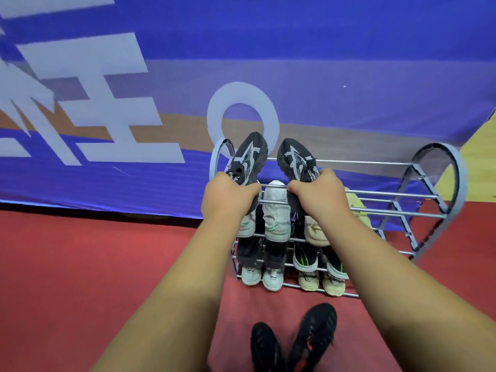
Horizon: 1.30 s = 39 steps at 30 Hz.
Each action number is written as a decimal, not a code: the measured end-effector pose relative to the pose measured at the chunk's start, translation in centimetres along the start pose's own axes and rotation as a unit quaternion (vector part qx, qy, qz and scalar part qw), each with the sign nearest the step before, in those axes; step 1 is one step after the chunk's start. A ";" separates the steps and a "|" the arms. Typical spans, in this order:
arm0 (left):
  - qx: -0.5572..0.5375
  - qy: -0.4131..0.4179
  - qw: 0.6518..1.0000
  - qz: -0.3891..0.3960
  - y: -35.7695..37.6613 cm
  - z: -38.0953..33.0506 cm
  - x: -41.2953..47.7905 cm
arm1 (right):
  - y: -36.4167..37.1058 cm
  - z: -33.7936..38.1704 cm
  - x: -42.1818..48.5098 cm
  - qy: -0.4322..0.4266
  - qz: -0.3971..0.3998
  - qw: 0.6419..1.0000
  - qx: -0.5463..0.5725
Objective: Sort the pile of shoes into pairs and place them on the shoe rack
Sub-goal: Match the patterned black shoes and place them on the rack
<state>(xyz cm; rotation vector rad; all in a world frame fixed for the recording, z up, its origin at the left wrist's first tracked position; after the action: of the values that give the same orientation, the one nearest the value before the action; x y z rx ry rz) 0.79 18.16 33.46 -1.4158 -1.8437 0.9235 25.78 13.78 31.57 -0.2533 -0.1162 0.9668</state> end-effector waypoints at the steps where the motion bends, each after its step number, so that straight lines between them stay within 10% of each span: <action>1: 0.005 -0.005 1.000 -0.009 0.6 -0.2 0.9 | 0.4 -0.3 1.0 0.000 -0.002 1.000 0.003; 17: 0.048 0.088 0.995 -0.015 8.4 -0.1 3.9 | 5.9 -4.4 3.4 -0.102 0.051 0.975 -0.192; 39: 0.000 0.143 0.990 0.003 8.8 1.5 6.1 | 7.7 -3.9 4.3 -0.187 0.049 0.975 -0.109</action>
<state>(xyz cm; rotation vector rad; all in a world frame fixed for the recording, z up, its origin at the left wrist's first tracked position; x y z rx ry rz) 2.87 25.42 25.77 -1.4696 -1.6259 0.6808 22.88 20.92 25.66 -0.2784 -0.5616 1.0939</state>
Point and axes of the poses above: each hand's wrist, its own x-axis towards the middle knuckle, its own y-axis out of the palm, z = x × y, the point moved 9 cm from there along x, towards the middle knuckle, and after that the axes turned 12 degrees about x, right-handed, at the moved point
